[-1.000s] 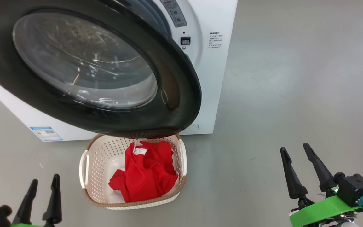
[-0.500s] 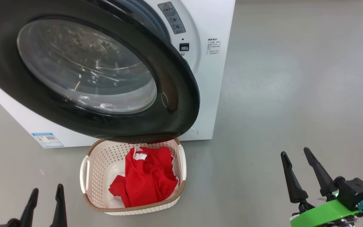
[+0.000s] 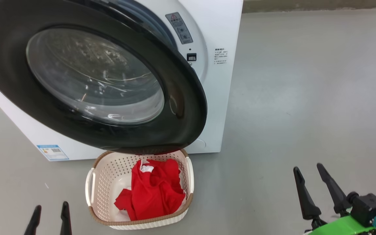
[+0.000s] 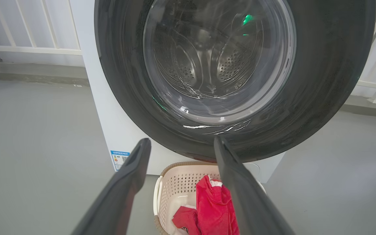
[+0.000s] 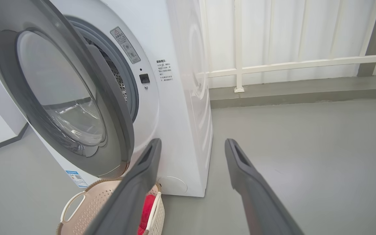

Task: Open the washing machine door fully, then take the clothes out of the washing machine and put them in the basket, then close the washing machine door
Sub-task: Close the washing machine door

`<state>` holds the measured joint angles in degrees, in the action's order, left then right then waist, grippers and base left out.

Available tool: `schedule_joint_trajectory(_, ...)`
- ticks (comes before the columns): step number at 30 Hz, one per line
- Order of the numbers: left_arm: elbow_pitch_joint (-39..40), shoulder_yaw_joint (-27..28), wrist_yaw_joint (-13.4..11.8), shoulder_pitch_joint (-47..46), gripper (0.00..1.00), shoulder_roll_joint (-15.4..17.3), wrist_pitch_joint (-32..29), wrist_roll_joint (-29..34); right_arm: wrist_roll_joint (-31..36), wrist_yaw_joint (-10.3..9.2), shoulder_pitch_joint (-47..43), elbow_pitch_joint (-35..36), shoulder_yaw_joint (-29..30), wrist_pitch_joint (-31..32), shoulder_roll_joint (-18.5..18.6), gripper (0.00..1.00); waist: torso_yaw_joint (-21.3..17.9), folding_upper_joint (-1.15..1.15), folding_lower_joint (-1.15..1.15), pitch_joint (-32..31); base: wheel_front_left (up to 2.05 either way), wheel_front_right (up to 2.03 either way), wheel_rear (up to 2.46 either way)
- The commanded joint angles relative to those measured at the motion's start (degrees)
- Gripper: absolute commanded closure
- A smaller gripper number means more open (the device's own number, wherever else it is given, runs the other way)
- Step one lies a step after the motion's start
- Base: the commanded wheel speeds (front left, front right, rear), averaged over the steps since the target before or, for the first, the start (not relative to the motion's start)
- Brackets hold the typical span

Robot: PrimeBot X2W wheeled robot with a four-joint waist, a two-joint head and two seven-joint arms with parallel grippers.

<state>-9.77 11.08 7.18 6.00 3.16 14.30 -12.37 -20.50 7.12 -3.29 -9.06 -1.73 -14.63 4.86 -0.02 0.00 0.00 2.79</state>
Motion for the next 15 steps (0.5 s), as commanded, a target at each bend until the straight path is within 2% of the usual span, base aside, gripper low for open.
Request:
schedule_joint_trajectory(1,1.77,2.11,0.31,-0.34,0.00,0.35,0.70,0.63,0.59,0.36,0.10,1.34,-0.94,-0.37,0.37,0.00,0.15,0.00,0.00,-0.35,0.00,0.00,0.00)
schedule_joint_trajectory(12,2.73,2.05,0.31,0.46,0.00,-0.16,0.70,0.72,0.51,0.36,0.21,1.41,-1.96,-0.37,0.68,0.00,0.72,0.00,0.00,-0.89,0.00,0.00,0.00)
schedule_joint_trajectory(13,2.77,1.95,0.31,0.42,0.00,-0.18,0.70,0.70,0.46,0.36,0.40,1.43,-2.31,-0.37,0.75,0.07,0.87,0.00,0.00,-0.83,0.00,0.00,0.00)
schedule_joint_trajectory(14,2.81,1.81,0.31,0.38,0.00,-0.20,0.70,0.67,0.36,0.36,0.62,1.43,-2.75,-0.37,0.83,0.41,1.06,0.00,0.00,-0.73,0.00,0.00,0.00)
schedule_joint_trajectory(15,2.86,1.64,0.31,0.34,0.00,-0.21,0.70,0.65,0.27,0.36,0.90,1.39,-3.19,-0.37,0.91,0.59,1.26,0.00,0.00,-0.62,0.00,0.00,0.00)
